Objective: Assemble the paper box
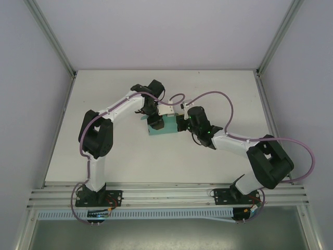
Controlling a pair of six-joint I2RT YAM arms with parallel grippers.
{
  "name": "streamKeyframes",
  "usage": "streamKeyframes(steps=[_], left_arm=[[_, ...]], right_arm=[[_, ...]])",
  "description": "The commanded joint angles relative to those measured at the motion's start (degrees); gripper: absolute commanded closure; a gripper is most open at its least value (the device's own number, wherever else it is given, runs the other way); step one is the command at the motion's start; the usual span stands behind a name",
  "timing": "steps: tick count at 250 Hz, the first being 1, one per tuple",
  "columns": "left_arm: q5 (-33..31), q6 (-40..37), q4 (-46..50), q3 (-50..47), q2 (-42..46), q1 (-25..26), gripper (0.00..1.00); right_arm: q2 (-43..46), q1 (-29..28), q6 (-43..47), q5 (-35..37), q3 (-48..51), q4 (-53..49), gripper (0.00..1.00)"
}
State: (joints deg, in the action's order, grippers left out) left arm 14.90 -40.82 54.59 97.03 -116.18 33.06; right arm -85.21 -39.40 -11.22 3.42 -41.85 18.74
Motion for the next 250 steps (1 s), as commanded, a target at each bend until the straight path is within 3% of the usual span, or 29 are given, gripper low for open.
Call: streamKeyframes(steps=[1,76,191,237,250], left_arm=[[1.9,0.4,-0.5,-0.1,-1.1,0.2,0.50],[3.0,1.6,-1.7,-0.5,-0.8,0.2,0.49],[3.7,4.6,-2.7,-0.8,-1.0,0.2,0.49],[4.4,5.9,-3.9,-0.7,0.6,0.3,0.33],[4.5,6.3,-3.9,-0.5,1.5,0.3,0.18]], right_arm=[[-0.7,-0.6,3.0,6.2,2.4,-12.7,1.00],[-1.0,-0.8,4.7,5.0,-1.1,-14.7,1.00],[-7.0,-4.9,-5.4,5.1,10.7,0.6,1.00],[-6.6,-5.2,-5.1,7.4,9.7,-3.1,1.00],[-6.0,-5.2,-5.2,8.6,8.9,-4.2,1.00]])
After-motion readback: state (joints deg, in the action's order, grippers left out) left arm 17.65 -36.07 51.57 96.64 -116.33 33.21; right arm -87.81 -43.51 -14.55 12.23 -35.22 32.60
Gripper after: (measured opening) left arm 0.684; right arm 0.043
